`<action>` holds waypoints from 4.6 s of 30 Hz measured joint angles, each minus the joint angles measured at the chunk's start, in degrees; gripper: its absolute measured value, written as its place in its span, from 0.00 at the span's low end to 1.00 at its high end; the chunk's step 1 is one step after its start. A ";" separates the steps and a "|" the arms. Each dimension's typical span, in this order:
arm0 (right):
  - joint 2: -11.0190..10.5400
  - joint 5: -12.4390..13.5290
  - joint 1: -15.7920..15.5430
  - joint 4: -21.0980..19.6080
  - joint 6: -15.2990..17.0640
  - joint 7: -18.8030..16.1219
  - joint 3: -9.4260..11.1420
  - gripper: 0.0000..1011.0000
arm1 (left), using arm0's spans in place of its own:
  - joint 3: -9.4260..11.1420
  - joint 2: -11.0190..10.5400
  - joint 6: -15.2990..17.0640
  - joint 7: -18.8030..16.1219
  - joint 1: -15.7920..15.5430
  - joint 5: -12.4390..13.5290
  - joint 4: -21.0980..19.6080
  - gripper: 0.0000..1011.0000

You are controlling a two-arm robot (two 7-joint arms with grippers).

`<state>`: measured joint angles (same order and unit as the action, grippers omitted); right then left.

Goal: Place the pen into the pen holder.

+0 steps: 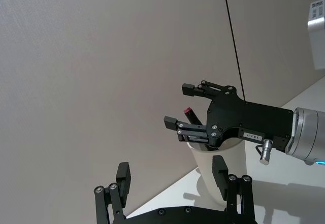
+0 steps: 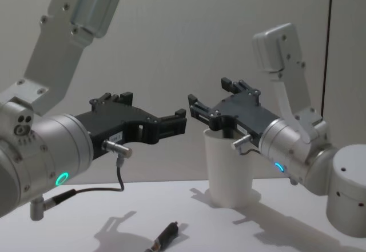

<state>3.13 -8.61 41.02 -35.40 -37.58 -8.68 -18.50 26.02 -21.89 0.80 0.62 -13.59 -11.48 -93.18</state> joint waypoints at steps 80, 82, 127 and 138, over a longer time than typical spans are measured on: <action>-20.42 23.16 -38.46 -61.24 36.47 3.93 5.30 0.99 | 0.00 0.00 0.00 0.00 0.00 0.00 0.00 0.99; -21.10 23.83 -39.60 -62.80 37.52 4.26 5.41 0.99 | 0.00 0.00 0.00 0.00 0.00 0.00 0.00 0.99; -22.46 25.08 -41.86 -65.82 39.52 4.85 5.56 0.99 | -1.70 -4.36 9.17 2.50 3.93 -5.74 -6.83 0.99; -22.46 25.07 -41.86 -65.82 39.53 4.85 5.56 0.99 | -2.28 -7.62 16.90 0.38 8.06 -9.43 -12.91 0.99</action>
<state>-19.34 16.46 -0.84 -101.23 1.95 -3.83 -12.94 23.74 -29.51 17.70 1.01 -5.53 -20.92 -106.08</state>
